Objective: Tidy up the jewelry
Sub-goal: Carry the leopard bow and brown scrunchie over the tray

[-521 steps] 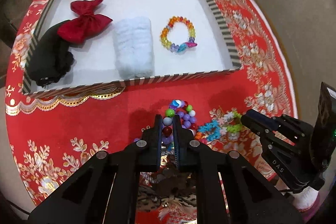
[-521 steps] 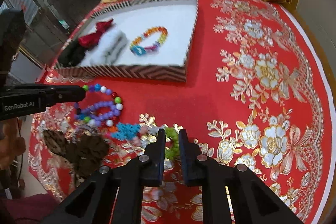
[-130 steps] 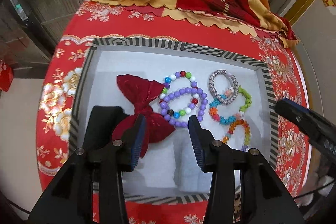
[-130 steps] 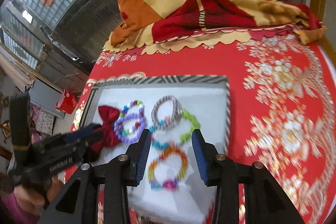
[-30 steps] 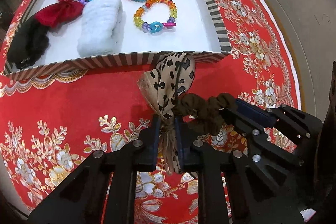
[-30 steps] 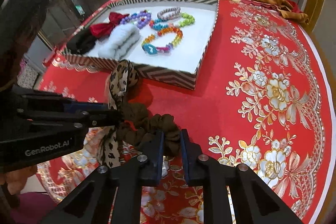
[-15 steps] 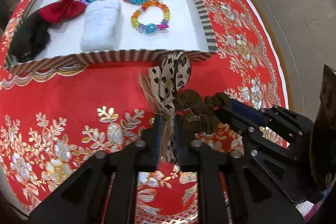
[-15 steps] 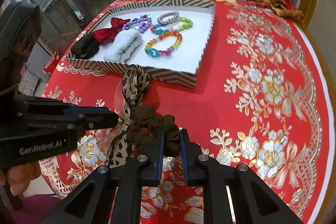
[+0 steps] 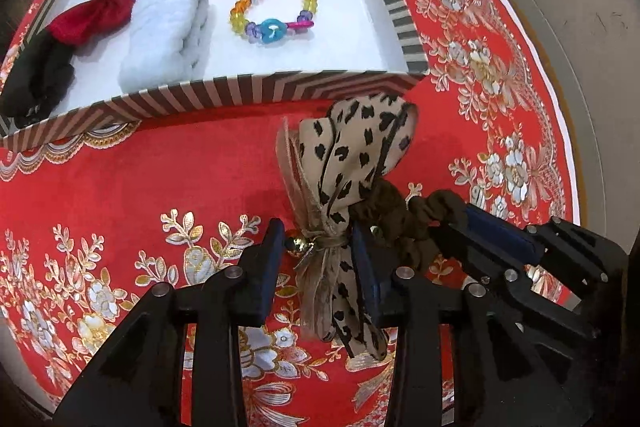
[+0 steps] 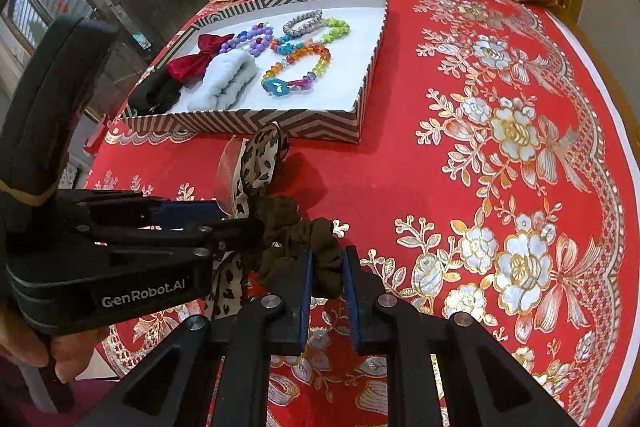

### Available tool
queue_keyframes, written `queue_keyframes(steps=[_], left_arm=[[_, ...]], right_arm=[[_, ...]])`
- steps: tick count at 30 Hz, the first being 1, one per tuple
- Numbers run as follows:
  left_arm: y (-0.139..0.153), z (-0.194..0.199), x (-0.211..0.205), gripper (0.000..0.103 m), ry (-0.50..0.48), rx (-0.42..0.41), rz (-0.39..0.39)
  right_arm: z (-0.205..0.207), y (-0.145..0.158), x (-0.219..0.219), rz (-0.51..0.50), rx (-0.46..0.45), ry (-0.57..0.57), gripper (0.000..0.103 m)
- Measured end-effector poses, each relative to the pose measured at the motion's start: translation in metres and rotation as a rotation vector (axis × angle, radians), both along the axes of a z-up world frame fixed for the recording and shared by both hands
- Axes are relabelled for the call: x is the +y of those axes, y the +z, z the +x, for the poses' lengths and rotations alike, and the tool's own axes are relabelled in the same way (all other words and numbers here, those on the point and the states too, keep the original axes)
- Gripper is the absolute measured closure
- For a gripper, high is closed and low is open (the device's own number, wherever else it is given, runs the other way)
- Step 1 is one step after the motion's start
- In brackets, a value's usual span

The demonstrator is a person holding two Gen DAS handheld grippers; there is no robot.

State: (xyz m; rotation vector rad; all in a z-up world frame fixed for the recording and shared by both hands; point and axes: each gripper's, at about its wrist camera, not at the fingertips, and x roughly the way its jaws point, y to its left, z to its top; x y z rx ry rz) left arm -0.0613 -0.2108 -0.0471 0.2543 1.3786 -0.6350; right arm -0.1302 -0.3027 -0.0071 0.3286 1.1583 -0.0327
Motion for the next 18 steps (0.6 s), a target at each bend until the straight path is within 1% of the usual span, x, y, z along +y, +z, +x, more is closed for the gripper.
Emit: queue_keyframes(steps=[1,4,8,13,18], left_arm=[[0.0,0.0,0.0,0.076,-0.004,0.002,-0.002],[0.001,0.0,0.002,0.078,-0.008,-0.004,-0.009],[0.016,-0.003,0.006,0.08,-0.004,-0.017,-0.037],[0.045,0.003,0.018,0.08,0.024,-0.041,-0.085],[0.069,0.012,0.025,0.08,0.056,-0.095,-0.108]], right_arm=[[0.0,0.0,0.0,0.0,-0.001,0.0,0.089],[-0.001,0.003,0.002,-0.005,-0.008,-0.001,0.089],[-0.001,0.015,0.003,-0.019,-0.029,0.001,0.089],[0.004,0.039,0.0,-0.013,-0.081,-0.004,0.089],[0.018,0.059,0.008,-0.031,-0.12,0.022,0.089]])
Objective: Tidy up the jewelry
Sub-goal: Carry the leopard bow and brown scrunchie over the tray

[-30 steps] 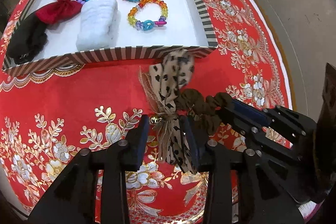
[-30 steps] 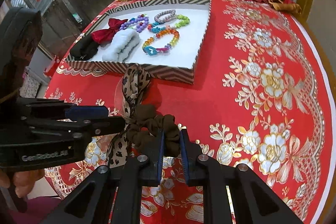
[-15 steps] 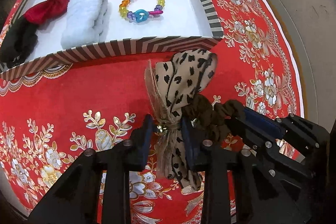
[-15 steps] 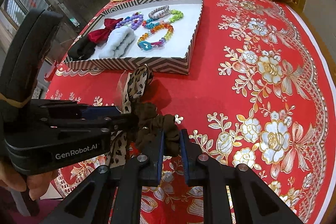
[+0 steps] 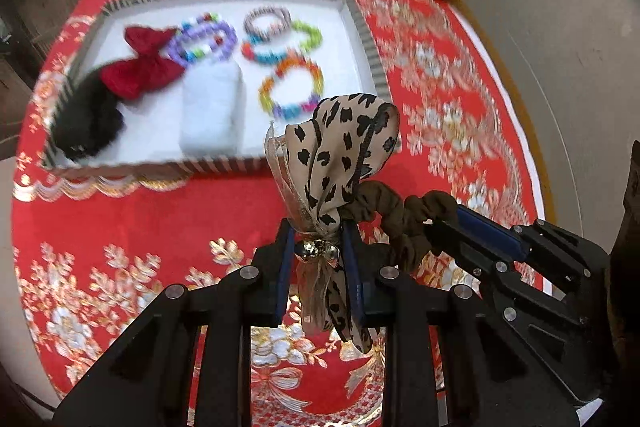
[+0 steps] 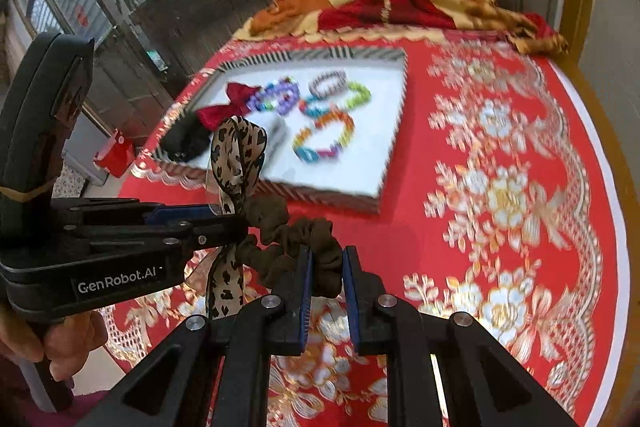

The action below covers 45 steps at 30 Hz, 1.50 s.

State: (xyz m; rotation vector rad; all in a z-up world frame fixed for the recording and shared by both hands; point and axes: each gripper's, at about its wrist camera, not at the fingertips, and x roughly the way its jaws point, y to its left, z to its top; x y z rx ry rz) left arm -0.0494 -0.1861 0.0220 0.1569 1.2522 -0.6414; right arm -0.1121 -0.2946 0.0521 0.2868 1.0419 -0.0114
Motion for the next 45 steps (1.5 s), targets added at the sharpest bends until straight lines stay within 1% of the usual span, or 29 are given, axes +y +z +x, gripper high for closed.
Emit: queue_keyframes(steps=[7,15,24,28,33,37,39,42,45], left_arm=[[0.026,0.017,0.012,0.08,0.042,-0.052,-0.021],[0.037,0.041,0.017,0.08,0.066,-0.085,-0.021],[0.045,0.069,0.024,0.08,0.09,-0.104,-0.021],[0.049,0.09,0.024,0.08,0.094,-0.097,-0.018],[0.056,0.124,0.016,0.08,0.093,-0.111,-0.003],[0.051,0.147,0.012,0.08,0.094,-0.093,0.012],[0.047,0.152,0.008,0.08,0.082,-0.078,0.019],[0.036,0.158,0.0,0.08,0.066,-0.061,0.031],[0.017,0.167,-0.012,0.08,0.063,-0.005,0.035]], right_arm=[[0.025,0.018,0.008,-0.007,-0.04,0.034,0.089],[0.054,0.033,0.013,-0.024,-0.071,0.068,0.089],[0.085,0.038,0.018,-0.026,-0.08,0.09,0.089],[0.102,0.038,0.016,-0.023,-0.078,0.094,0.089],[0.138,0.038,0.005,0.009,-0.068,0.078,0.089],[0.161,0.033,0.002,0.007,-0.046,0.072,0.089],[0.166,0.028,0.0,0.0,-0.032,0.068,0.089],[0.171,0.011,-0.007,0.01,0.008,0.055,0.089],[0.172,-0.007,-0.016,0.022,0.05,0.033,0.089]])
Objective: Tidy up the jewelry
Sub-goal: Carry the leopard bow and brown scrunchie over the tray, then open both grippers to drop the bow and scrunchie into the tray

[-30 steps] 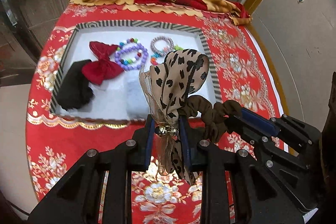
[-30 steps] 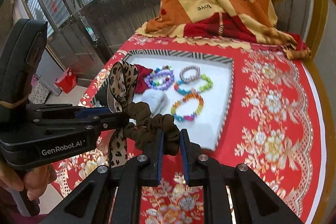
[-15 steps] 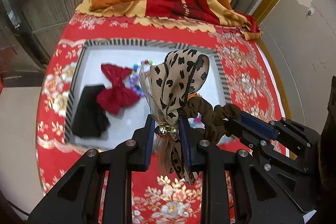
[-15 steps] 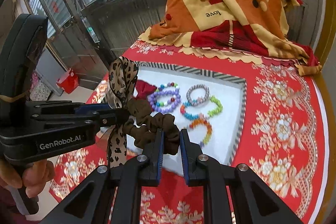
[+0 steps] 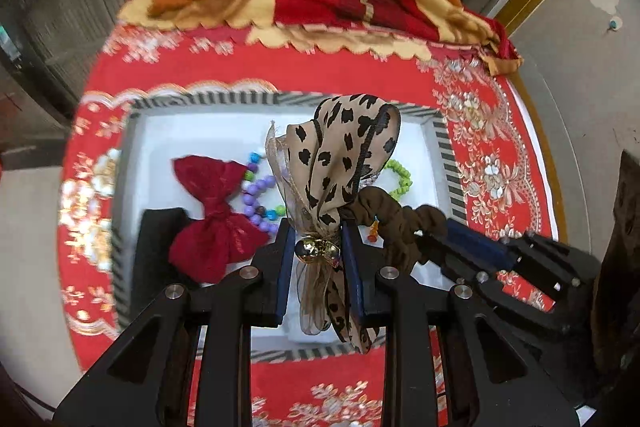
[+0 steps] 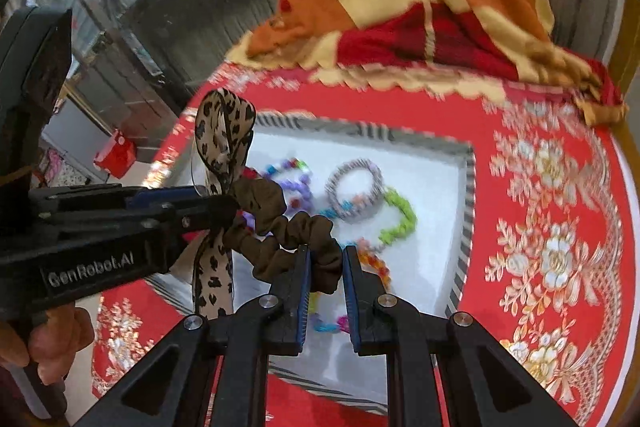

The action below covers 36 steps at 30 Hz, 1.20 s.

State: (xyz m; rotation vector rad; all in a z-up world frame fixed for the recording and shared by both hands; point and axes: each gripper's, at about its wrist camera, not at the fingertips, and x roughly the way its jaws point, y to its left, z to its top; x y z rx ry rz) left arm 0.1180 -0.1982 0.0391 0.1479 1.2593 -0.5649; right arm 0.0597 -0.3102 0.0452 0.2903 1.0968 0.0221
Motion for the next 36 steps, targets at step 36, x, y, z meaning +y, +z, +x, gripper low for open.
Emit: queue_keyframes(steps=[36], left_arm=[[0.011,-0.052,0.042,0.059,0.095,-0.149,0.041]], right_arm=[[-0.066,0.011,0.008,0.019,-0.063,-0.143,0.062]])
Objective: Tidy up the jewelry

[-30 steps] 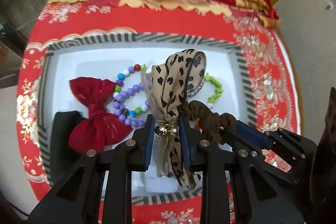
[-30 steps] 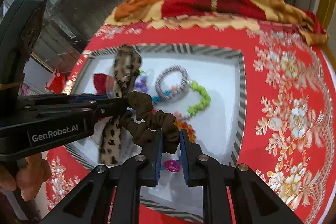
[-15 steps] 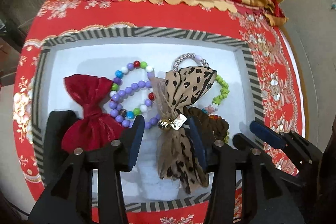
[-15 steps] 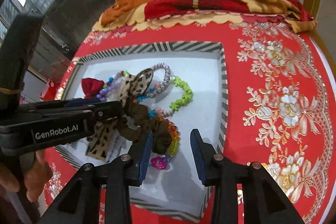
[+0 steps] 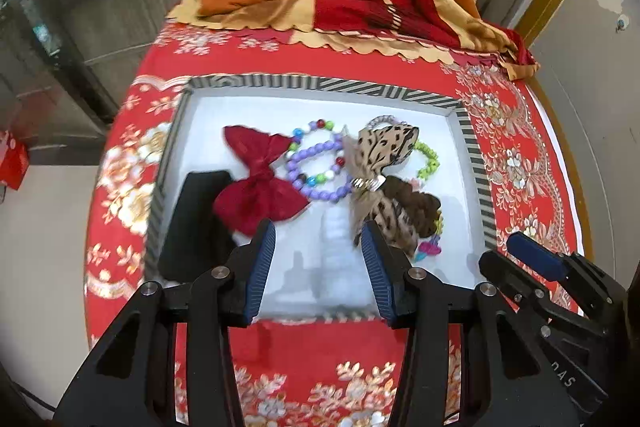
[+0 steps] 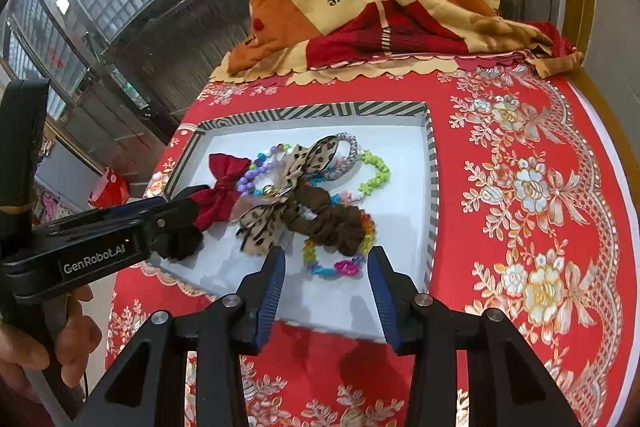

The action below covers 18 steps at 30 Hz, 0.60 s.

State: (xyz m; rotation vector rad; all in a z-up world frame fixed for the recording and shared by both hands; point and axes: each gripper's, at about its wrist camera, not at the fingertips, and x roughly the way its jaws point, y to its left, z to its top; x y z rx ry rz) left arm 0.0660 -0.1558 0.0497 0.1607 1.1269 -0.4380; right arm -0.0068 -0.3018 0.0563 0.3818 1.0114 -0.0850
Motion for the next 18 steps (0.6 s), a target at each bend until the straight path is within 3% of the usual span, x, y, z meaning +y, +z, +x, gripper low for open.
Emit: queue_keyframes(steps=[13,14,16,18], left_arm=[[0.015,-0.044,0.044,0.059,0.076,-0.059,-0.006],[0.016,-0.046,0.046,0.059,0.08,-0.064,-0.006],[0.018,-0.05,0.051,0.059,0.089,-0.073,-0.005],[0.021,-0.054,0.056,0.059,0.099,-0.081,-0.013]], right_arm=[[-0.025,0.011,0.034,-0.016,-0.023,0.022,0.06],[-0.026,0.013,0.037,-0.018,-0.026,0.023,0.059],[-0.027,0.016,0.041,-0.024,-0.028,0.026,0.043],[-0.029,0.019,0.045,-0.028,-0.037,0.029,0.04]])
